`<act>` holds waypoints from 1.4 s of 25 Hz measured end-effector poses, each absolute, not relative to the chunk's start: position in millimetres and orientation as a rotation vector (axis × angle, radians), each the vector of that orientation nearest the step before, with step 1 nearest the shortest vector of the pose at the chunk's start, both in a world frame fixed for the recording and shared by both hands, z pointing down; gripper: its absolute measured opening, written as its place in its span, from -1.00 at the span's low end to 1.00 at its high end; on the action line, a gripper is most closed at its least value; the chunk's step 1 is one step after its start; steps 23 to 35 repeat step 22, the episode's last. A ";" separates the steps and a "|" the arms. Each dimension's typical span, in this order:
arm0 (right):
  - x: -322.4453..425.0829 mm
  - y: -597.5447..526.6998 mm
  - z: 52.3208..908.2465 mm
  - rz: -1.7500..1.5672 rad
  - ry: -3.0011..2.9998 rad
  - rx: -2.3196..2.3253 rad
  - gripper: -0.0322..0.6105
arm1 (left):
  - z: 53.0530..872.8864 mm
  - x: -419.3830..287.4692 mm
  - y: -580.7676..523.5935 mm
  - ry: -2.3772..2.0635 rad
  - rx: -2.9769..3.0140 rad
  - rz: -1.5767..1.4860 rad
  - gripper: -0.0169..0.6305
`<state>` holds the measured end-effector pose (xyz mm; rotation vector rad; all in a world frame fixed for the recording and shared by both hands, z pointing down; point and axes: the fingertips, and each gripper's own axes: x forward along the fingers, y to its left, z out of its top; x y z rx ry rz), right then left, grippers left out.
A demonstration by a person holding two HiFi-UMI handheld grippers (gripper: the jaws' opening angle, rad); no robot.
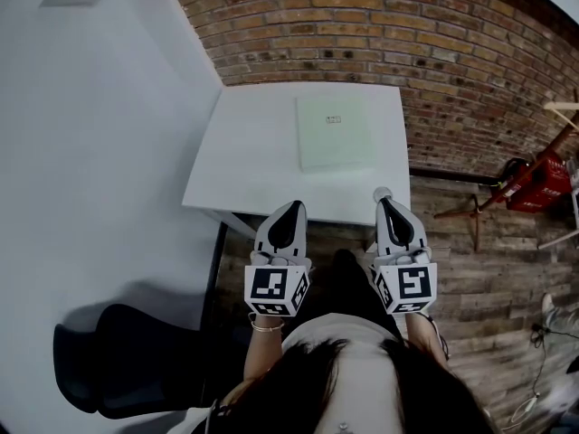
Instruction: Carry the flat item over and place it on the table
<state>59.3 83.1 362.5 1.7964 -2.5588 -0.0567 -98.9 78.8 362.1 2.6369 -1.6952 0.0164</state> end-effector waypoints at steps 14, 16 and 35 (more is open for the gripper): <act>57.9 80.3 362.0 -0.051 -2.559 1.783 -0.79 | 362.0 -99.6 77.2 -1.694 2.612 -0.007 -0.92; 58.1 79.0 363.5 -0.049 -2.559 1.778 -0.79 | 362.6 -99.1 75.4 -1.698 2.611 -0.009 -0.92; 60.5 74.3 366.8 -0.038 -2.559 1.768 -0.79 | 363.4 -93.9 68.7 -1.690 2.611 -0.010 -0.92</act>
